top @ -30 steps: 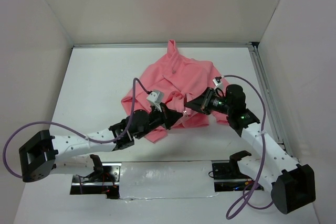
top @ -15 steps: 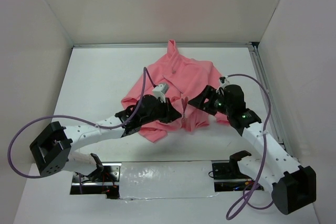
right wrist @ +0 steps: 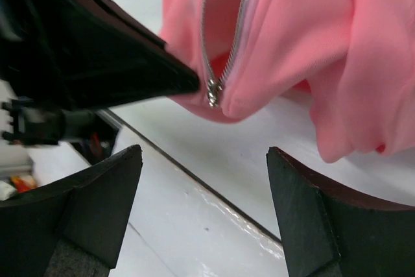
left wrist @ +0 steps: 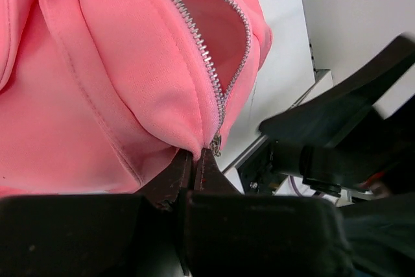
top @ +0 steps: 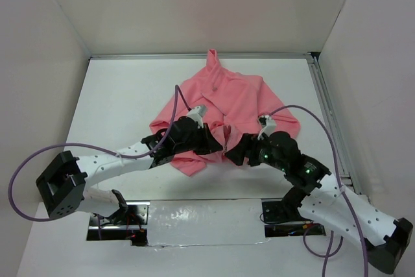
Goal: Zip up the jacket
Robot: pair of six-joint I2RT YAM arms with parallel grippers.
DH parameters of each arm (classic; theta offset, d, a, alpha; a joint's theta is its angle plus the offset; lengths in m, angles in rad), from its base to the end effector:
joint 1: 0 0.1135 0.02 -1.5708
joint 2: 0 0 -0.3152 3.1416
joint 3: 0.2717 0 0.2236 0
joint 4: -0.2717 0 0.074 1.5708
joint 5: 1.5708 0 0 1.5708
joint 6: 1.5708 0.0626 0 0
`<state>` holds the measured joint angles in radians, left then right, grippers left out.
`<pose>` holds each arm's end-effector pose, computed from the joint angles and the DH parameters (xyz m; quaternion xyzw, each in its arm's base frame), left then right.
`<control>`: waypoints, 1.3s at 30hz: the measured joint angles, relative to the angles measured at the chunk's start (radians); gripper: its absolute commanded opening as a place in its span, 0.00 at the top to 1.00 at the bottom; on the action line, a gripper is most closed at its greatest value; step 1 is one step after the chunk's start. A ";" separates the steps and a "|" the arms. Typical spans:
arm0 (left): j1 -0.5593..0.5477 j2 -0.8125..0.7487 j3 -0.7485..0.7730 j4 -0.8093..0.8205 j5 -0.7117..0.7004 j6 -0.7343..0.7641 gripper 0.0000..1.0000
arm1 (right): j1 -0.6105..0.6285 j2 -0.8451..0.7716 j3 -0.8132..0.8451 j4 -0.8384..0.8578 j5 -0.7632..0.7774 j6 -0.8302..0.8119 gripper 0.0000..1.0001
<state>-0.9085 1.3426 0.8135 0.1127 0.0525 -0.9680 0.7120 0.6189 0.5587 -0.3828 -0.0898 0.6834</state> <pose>0.1756 -0.2305 0.3084 -0.0106 0.8378 -0.4530 0.3048 0.0759 0.0729 0.2849 -0.0361 0.8439 0.3721 0.3848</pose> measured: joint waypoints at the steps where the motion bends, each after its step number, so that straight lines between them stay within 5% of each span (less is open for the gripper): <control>1: 0.000 -0.002 0.000 -0.004 0.001 -0.005 1.00 | 0.037 0.006 -0.013 0.000 0.018 0.005 0.16; 8: 0.000 -0.017 0.000 -0.017 0.006 -0.031 1.00 | 0.299 0.132 -0.036 0.023 0.293 0.095 0.41; 15: 0.000 -0.036 0.000 -0.018 0.009 -0.034 1.00 | 0.353 0.190 -0.043 0.103 0.550 0.192 0.46; 39: 0.005 -0.047 0.000 -0.032 0.003 -0.090 1.00 | 0.545 0.346 -0.043 0.192 0.887 0.307 0.41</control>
<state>-0.9039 1.2961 0.8135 0.0811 0.0559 -1.0580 1.2572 0.9653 0.5159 -0.1909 0.7967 0.9909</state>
